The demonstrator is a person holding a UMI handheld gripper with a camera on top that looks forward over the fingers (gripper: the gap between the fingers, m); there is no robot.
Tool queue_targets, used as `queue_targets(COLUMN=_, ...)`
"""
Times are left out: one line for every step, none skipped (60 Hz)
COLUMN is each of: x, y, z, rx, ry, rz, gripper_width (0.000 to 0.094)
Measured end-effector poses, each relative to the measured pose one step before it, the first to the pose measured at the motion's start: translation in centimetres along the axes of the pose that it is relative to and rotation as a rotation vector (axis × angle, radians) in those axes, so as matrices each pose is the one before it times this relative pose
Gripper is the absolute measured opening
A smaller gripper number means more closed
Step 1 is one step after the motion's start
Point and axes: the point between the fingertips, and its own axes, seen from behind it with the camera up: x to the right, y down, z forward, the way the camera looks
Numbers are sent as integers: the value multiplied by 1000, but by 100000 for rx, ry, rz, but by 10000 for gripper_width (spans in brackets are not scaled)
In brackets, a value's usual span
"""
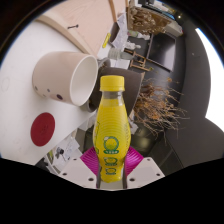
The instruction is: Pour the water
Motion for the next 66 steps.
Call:
queue_targets(x=91, y=17, z=-114, rx=15, ry=-738, rz=3500, gripper_width=294)
queue_targets(x=120, y=52, z=-179, rx=-428, ry=-442, rz=3732, gripper_width=293)
queue_targets(x=130, y=67, z=-171, rx=-444, ry=-491, rz=4156, gripper_width=293)
queue_targets(x=156, y=58, z=-174, rx=-424, ry=-591, rz=4507, gripper_width=300)
queue_targets(x=150, y=51, z=-194, rx=-477, ry=-628, rz=4851, gripper_width=301)
queue_targets(x=119, y=74, z=-186, rx=-636, ry=-757, rz=5219, gripper_width=301)
queue_targets(x=166, y=55, z=-137, rx=-839, ry=-341, rz=5053, gripper_width=300)
queue_targets(x=77, y=155, z=-157, rx=-862, ry=-965, rz=5790, gripper_width=301)
queue_targets(x=10, y=107, z=-204, rx=-1149, ry=-1362, rz=6229, gripper_width=301)
queue_targets(x=59, y=45, z=-218, rx=-952, ry=-1191, rz=6652, gripper_width=300)
queue_targets(x=86, y=1, z=-200, rx=-748, ry=-980, rz=7086, gripper_width=300)
queue_targets(x=109, y=-6, z=-197, rx=-718, ry=-799, rz=6968, gripper_width=300)
queue_targets(x=-22, y=8, z=-182, rx=-613, ry=-1196, rz=6569, gripper_width=300)
queue_targets(x=-260, y=-215, z=-339, rx=-610, ry=33, rz=5620, gripper_width=300)
queue_targets(x=53, y=106, z=104, rx=21, ry=-1990, rz=5687, gripper_width=299)
queue_targets(x=19, y=88, z=-28, rx=-426, ry=-1142, rz=5559, gripper_width=299)
queue_targets(x=-34, y=88, z=-19, rx=-508, ry=-773, rz=5075, gripper_width=301)
queue_targets(x=-48, y=81, z=11, rx=-503, ry=-885, rz=4728, gripper_width=301)
queue_targets(x=-191, y=28, z=56, rx=-241, ry=-1537, rz=4569, gripper_width=301)
queue_targets(x=-264, y=64, z=60, rx=-211, ry=-1705, rz=4646, gripper_width=301)
queue_targets(x=-282, y=123, z=83, rx=-361, ry=-1618, rz=4827, gripper_width=300)
queue_targets(x=-874, y=107, z=-253, rx=-713, ry=-181, rz=4867, gripper_width=299)
queue_targets(x=4, y=231, z=533, rx=-350, ry=-2724, rz=4218, gripper_width=300)
queue_targets(x=-472, y=356, z=-46, rx=-740, ry=-1513, rz=4574, gripper_width=300)
queue_targets(x=-328, y=182, z=225, rx=-353, ry=-1596, rz=3904, gripper_width=301)
queue_targets(x=-228, y=355, z=235, rx=-760, ry=-1582, rz=3971, gripper_width=301)
queue_targets(x=-149, y=349, z=215, rx=-707, ry=-1157, rz=3484, gripper_width=301)
queue_targets(x=-138, y=258, z=179, rx=-365, ry=-1101, rz=3126, gripper_width=301)
queue_targets(x=-159, y=145, z=168, rx=93, ry=-1249, rz=2922, gripper_width=301)
queue_targets(x=-185, y=119, z=173, rx=279, ry=-1249, rz=2666, gripper_width=301)
queue_targets(x=-219, y=168, z=178, rx=276, ry=-1244, rz=2350, gripper_width=301)
queue_targets(x=-198, y=232, z=200, rx=102, ry=-1148, rz=1933, gripper_width=301)
queue_targets(x=-301, y=356, z=279, rx=-108, ry=-930, rz=2007, gripper_width=302)
queue_targets(x=-177, y=382, z=174, rx=-151, ry=-636, rz=1767, gripper_width=302)
queue_targets(x=-101, y=334, z=264, rx=-341, ry=-798, rz=1714, gripper_width=301)
queue_targets(x=-111, y=342, z=263, rx=-352, ry=-697, rz=1731, gripper_width=302)
queue_targets(x=-105, y=342, z=251, rx=-320, ry=-725, rz=1550, gripper_width=302)
queue_targets(x=-88, y=325, z=254, rx=-297, ry=-762, rz=1464, gripper_width=302)
queue_targets(x=-80, y=325, z=255, rx=-291, ry=-711, rz=1459, gripper_width=302)
queue_targets(x=-16, y=335, z=173, rx=-312, ry=-606, rz=1469, gripper_width=301)
queue_targets(x=-77, y=299, z=179, rx=-314, ry=-345, rz=1533, gripper_width=301)
queue_targets(x=-18, y=371, z=228, rx=-316, ry=-194, rz=1476, gripper_width=301)
queue_targets(x=4, y=342, z=227, rx=-385, ry=-238, rz=1458, gripper_width=302)
queue_targets(x=-10, y=380, z=193, rx=-457, ry=-213, rz=1490, gripper_width=302)
queue_targets(x=-2, y=409, z=194, rx=-517, ry=-194, rz=1475, gripper_width=302)
queue_targets(x=20, y=407, z=169, rx=-548, ry=-55, rz=1408, gripper_width=302)
queue_targets(x=82, y=436, z=139, rx=-582, ry=33, rz=1337, gripper_width=301)
queue_targets(x=55, y=434, z=128, rx=-584, ry=66, rz=1314, gripper_width=302)
queue_targets(x=231, y=427, z=98, rx=-811, ry=-43, rz=1139, gripper_width=302)
queue_targets(x=81, y=-358, z=-129, rx=1231, ry=132, rz=1240, gripper_width=303)
queue_targets(x=-3, y=-135, z=79, rx=1738, ry=-82, rz=1062, gripper_width=302)
queue_targets(x=79, y=306, z=5, rx=-120, ry=287, rz=438, gripper_width=302)
queue_targets(x=70, y=12, z=-64, rx=425, ry=112, rz=441, gripper_width=302)
queue_targets(x=-23, y=-34, z=-28, rx=422, ry=-151, rz=656, gripper_width=301)
queue_targets(x=100, y=114, z=-6, rx=-197, ry=271, rz=627, gripper_width=306)
queue_targets(x=259, y=-234, z=-179, rx=453, ry=87, rz=1028, gripper_width=316)
queue_targets(x=28, y=187, z=24, rx=-169, ry=233, rz=1117, gripper_width=324)
queue_targets(x=30, y=129, z=63, rx=-148, ry=418, rz=1035, gripper_width=339)
queue_targets(x=-34, y=4, z=5, rx=117, ry=151, rz=951, gripper_width=352)
queue_targets(x=5, y=53, z=-21, rx=130, ry=143, rz=628, gripper_width=371)
queue_targets(x=12, y=18, z=-5, rx=60, ry=203, rz=237, gripper_width=388)
queue_targets(x=4, y=-13, z=4, rx=131, ry=125, rz=-57, gripper_width=403)
queue_targets(x=76, y=116, z=-68, rx=-156, ry=65, rz=-158, gripper_width=427)
queue_targets(x=-16, y=-10, z=18, rx=-144, ry=89, rz=-422, gripper_width=442)
queue_targets(x=21, y=-4, z=1, rx=-270, ry=219, rz=-515, gripper_width=458)
queue_targets(x=74, y=0, z=3, rx=-475, ry=415, rz=-441, gripper_width=475)
